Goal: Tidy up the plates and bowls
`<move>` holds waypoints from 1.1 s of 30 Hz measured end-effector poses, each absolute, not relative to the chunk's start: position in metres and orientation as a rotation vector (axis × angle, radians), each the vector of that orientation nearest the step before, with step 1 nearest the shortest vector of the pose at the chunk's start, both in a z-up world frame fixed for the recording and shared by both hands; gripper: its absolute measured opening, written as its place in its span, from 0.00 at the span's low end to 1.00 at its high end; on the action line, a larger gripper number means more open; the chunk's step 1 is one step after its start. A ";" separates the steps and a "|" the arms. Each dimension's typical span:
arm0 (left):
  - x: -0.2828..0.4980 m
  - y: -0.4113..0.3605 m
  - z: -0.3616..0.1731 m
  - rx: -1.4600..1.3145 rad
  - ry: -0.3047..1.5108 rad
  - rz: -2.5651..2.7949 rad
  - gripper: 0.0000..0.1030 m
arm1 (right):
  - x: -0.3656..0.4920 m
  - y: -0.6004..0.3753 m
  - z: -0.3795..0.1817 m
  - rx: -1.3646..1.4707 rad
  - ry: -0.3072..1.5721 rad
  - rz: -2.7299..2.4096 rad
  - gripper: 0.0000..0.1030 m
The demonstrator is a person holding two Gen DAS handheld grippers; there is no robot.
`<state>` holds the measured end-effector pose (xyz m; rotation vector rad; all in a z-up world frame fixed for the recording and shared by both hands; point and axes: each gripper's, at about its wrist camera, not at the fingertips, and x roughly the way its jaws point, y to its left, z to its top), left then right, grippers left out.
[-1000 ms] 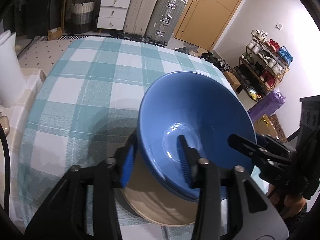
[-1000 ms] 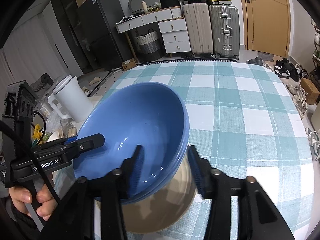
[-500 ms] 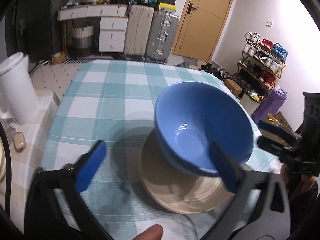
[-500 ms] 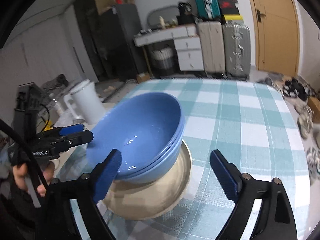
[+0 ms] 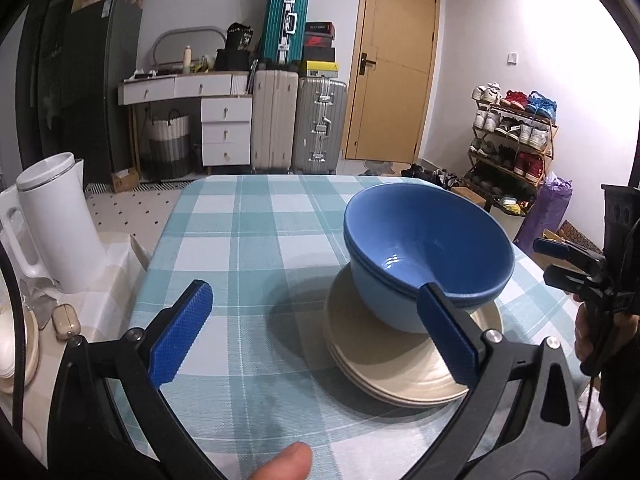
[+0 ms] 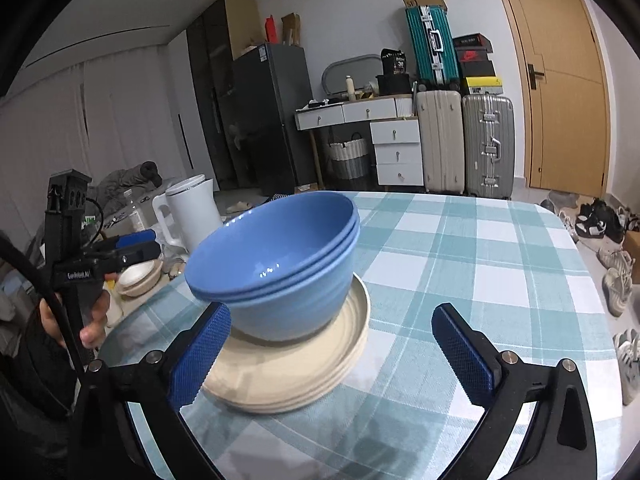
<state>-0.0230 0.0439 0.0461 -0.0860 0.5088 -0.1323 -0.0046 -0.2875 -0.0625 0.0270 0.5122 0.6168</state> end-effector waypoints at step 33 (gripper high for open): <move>-0.042 0.043 0.003 -0.119 0.372 -0.180 0.99 | -0.043 -0.284 -0.092 -0.031 0.371 0.670 0.99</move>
